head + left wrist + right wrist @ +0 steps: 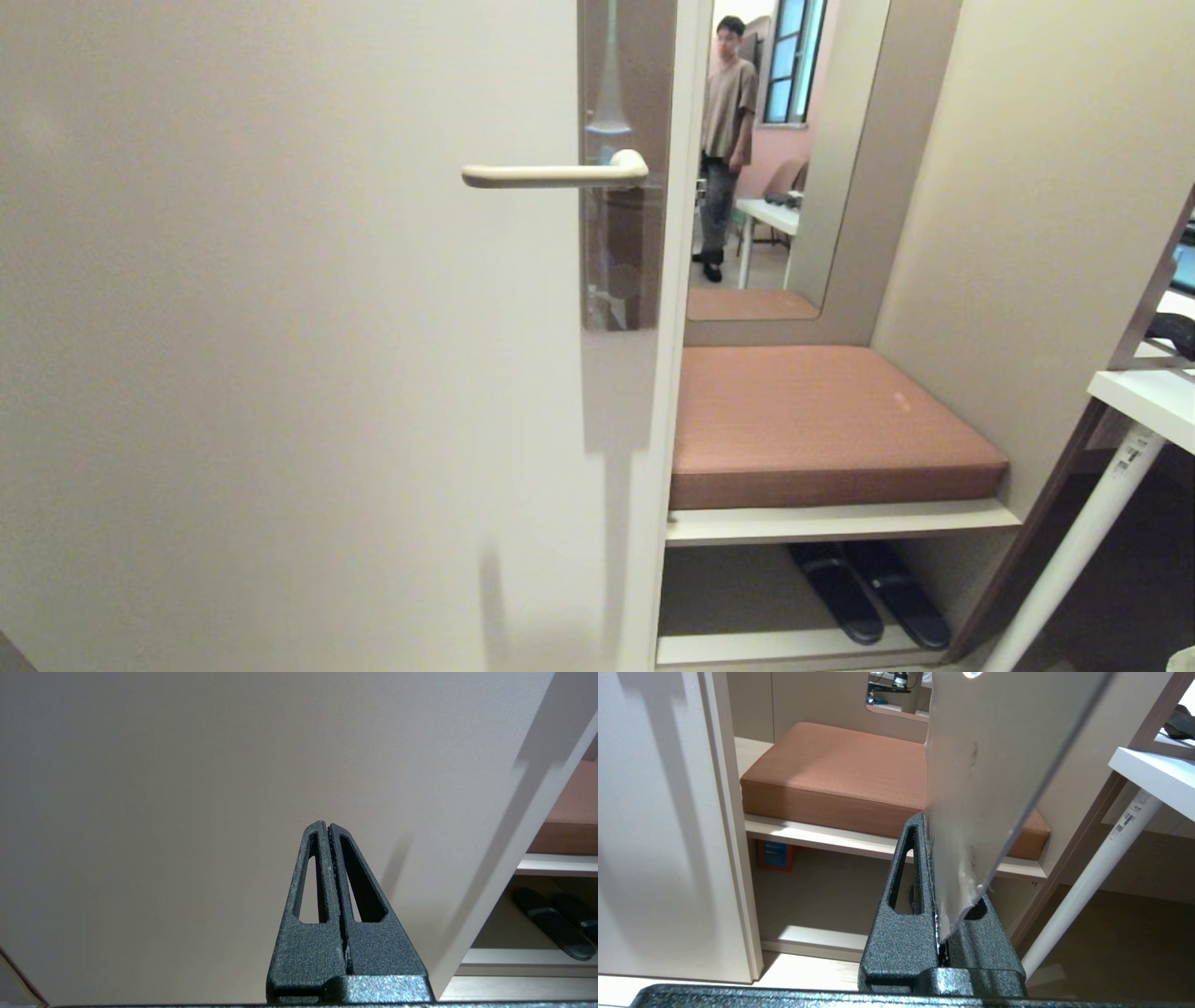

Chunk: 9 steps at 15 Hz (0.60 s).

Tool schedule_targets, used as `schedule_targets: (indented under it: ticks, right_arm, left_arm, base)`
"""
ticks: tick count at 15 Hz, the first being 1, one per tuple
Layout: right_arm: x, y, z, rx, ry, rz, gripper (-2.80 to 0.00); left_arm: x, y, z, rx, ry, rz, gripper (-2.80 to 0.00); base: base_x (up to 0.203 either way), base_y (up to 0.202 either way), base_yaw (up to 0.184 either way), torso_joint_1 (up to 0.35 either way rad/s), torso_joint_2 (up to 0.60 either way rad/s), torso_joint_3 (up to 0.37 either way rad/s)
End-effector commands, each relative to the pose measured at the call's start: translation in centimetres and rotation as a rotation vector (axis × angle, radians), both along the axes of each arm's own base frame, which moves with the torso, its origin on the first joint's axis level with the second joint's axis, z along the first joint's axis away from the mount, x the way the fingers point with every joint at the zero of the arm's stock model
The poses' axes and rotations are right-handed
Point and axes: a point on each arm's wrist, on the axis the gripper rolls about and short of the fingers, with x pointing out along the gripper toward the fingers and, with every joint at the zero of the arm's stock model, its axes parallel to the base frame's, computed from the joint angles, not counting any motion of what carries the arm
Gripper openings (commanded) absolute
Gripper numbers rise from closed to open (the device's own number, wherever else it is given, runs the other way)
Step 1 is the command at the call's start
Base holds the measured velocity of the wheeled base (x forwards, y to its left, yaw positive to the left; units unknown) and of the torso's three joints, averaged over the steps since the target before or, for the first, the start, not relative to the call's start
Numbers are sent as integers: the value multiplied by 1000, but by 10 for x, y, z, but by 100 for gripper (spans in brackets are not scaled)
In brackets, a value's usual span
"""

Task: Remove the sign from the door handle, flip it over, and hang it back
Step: Hand it to the other hand

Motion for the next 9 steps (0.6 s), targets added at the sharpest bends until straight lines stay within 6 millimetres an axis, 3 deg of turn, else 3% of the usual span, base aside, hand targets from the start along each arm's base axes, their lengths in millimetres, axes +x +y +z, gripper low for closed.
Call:
schedule_targets:
  ticks: [1, 5, 9]
  right_arm:
    - [0, 0, 0, -1, 1, 1, -280]
    - [0, 0, 0, -1, 1, 1, -280]
    - [0, 0, 0, -1, 1, 1, -280]
  left_arm:
    - [0, 0, 0, -1, 1, 1, -280]
    - [0, 0, 0, -1, 1, 1, -280]
    - [0, 0, 0, -2, 1, 1, -280]
  base:
    - [0, 0, 0, 0, 0, 0]
    - [1, -23, 4, 1, 1, 2]
    - [0, -185, -1, 2, 3, 2]
